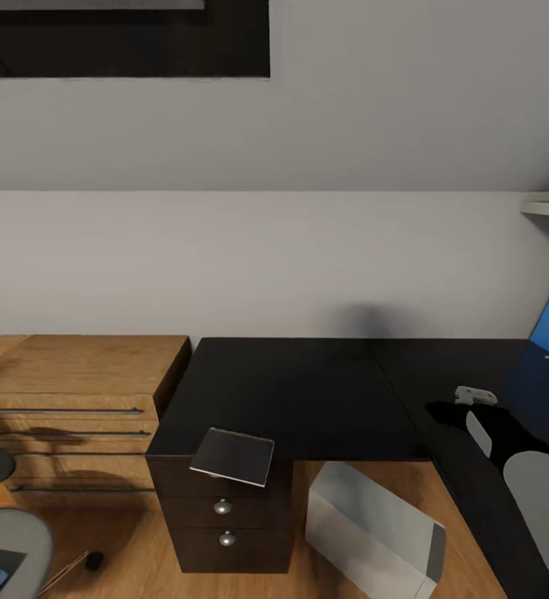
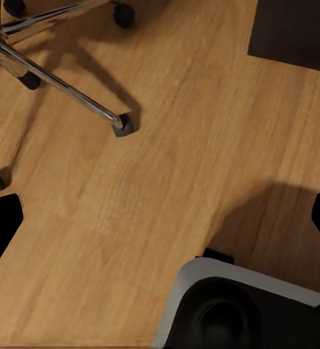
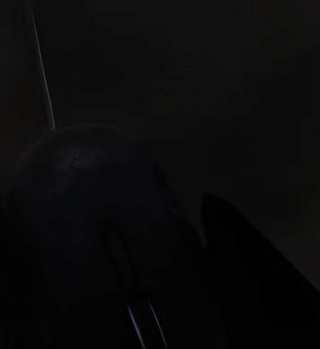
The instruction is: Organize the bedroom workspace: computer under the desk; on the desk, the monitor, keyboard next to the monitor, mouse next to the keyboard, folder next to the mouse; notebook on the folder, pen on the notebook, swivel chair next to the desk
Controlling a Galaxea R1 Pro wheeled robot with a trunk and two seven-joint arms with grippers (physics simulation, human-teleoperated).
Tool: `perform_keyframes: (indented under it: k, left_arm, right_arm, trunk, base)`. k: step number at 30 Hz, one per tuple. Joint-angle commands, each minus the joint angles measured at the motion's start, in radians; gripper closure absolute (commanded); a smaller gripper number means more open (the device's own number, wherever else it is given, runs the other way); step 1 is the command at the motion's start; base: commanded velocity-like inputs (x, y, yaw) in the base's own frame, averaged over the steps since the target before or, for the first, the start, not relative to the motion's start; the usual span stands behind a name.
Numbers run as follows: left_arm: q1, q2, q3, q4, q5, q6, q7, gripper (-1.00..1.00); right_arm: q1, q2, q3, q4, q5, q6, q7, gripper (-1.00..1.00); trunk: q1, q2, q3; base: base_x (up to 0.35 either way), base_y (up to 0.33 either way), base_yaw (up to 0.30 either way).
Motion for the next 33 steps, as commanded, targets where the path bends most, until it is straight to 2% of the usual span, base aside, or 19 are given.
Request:
perform_keyframes:
  k: [1,4,8,11,13,14,16,17,19,20,21,23,24,26,27,28,31,33]
  left_arm:
    - [-0.001,0.001,-0.005,0.004,0.009,-0.005,0.005,-1.00]
    - [-0.001,0.001,-0.006,0.024,0.010,-0.005,0.005,-1.00]
    - [-0.002,0.001,-0.006,0.038,0.011,-0.004,0.005,-1.00]
    - [-0.002,-0.001,-0.006,0.042,0.011,-0.001,0.006,-1.00]
    - [-0.002,-0.002,-0.006,0.041,0.010,-0.001,0.006,-1.00]
    - [-0.002,-0.003,-0.006,0.037,0.009,0.000,0.007,-1.00]
    - [-0.002,-0.003,-0.006,0.026,0.009,0.000,0.007,-1.00]
    - [-0.002,-0.003,-0.006,0.017,0.009,0.001,0.007,-1.00]
    - [-0.003,-0.003,-0.006,-0.037,0.008,0.018,0.007,-1.00]
    - [-0.003,-0.002,-0.004,-0.065,0.009,0.051,0.007,-1.00]
    - [-0.037,-0.003,0.034,-0.132,0.023,0.293,0.011,-1.00]
    - [-0.074,-0.007,0.047,-0.142,0.030,0.395,0.012,-1.00]
    - [-0.129,-0.025,0.054,-0.147,0.040,0.475,0.013,-1.00]
    - [-0.174,-0.043,0.058,-0.139,0.044,0.505,0.014,-1.00]
    - [-0.245,-0.063,0.061,-0.083,0.049,0.524,0.009,-1.00]
    - [-0.260,-0.067,0.062,-0.050,0.050,0.522,0.006,-1.00]
    - [-0.270,-0.069,0.072,-0.003,0.051,0.504,0.003,-1.00]
    - [-0.274,-0.069,0.096,0.027,0.054,0.456,0.002,-1.00]
  right_arm:
    - [0.001,0.003,-0.006,-0.024,-0.002,0.028,0.002,1.00]
    - [0.004,0.007,-0.006,-0.073,-0.002,0.082,0.003,1.00]
    - [0.045,0.013,-0.007,-0.220,-0.003,0.212,0.003,1.00]
    - [0.131,0.028,-0.008,-0.405,-0.004,0.298,0.002,1.00]
    - [0.173,0.038,-0.008,-0.488,-0.004,0.337,0.001,1.00]
    - [0.214,0.049,-0.012,-0.571,-0.004,0.380,0.000,1.00]
    - [0.252,0.061,-0.022,-0.650,-0.004,0.425,0.000,1.00]
    - [0.269,0.067,-0.030,-0.689,-0.004,0.448,0.000,1.00]
    - [0.328,0.093,-0.085,-0.843,-0.003,0.537,-0.002,1.00]
    - [0.353,0.106,-0.118,-0.918,-0.003,0.581,-0.001,1.00]
    - [0.418,0.149,-0.189,-1.111,0.002,0.662,-0.007,1.00]
    - [0.428,0.157,-0.199,-1.132,0.001,0.669,-0.006,1.00]
    - [0.436,0.163,-0.206,-1.134,-0.001,0.667,-0.005,1.00]
    - [0.442,0.165,-0.208,-1.134,-0.001,0.663,-0.004,1.00]
    - [0.483,0.169,-0.211,-1.129,-0.002,0.644,-0.001,1.00]
    - [0.508,0.177,-0.211,-1.125,0.000,0.604,-0.002,1.00]
    - [0.528,0.189,-0.212,-1.111,0.002,0.552,-0.004,1.00]
    - [0.537,0.196,-0.212,-1.102,0.002,0.528,-0.006,1.00]
  trunk:
    - [-0.004,0.007,0.002]
    - [-0.015,0.028,0.012]
    - [-0.031,0.056,0.024]
    - [-0.042,0.077,0.034]
    - [-0.050,0.091,0.040]
    - [-0.054,0.098,0.043]
    - [-0.061,0.112,0.049]
    - [-0.065,0.119,0.053]
    - [-0.073,0.133,0.059]
    - [-0.077,0.140,0.062]
    - [-0.081,0.147,0.065]
    - [-0.088,0.161,0.071]
    - [-0.092,0.168,0.074]
    - [-0.100,0.182,0.081]
    - [-0.104,0.189,0.084]
    - [-0.107,0.196,0.087]
    - [-0.119,0.217,0.096]
    - [-0.127,0.231,0.103]
  base:
    - [0.000,0.000,0.000]
    - [0.000,0.000,0.000]
    - [0.000,0.000,0.000]
    - [0.000,0.000,0.000]
    - [0.000,0.000,0.000]
    - [0.000,0.000,0.000]
    - [0.000,0.000,0.000]
    - [0.000,0.000,0.000]
    - [0.000,0.000,0.000]
    - [0.000,0.000,0.000]
    - [0.000,0.000,0.000]
    - [0.000,0.000,0.000]
    - [0.000,0.000,0.000]
    - [0.000,0.000,0.000]
    - [0.000,0.000,0.000]
    - [0.000,0.000,0.000]
    - [0.000,0.000,0.000]
    - [0.000,0.000,0.000]
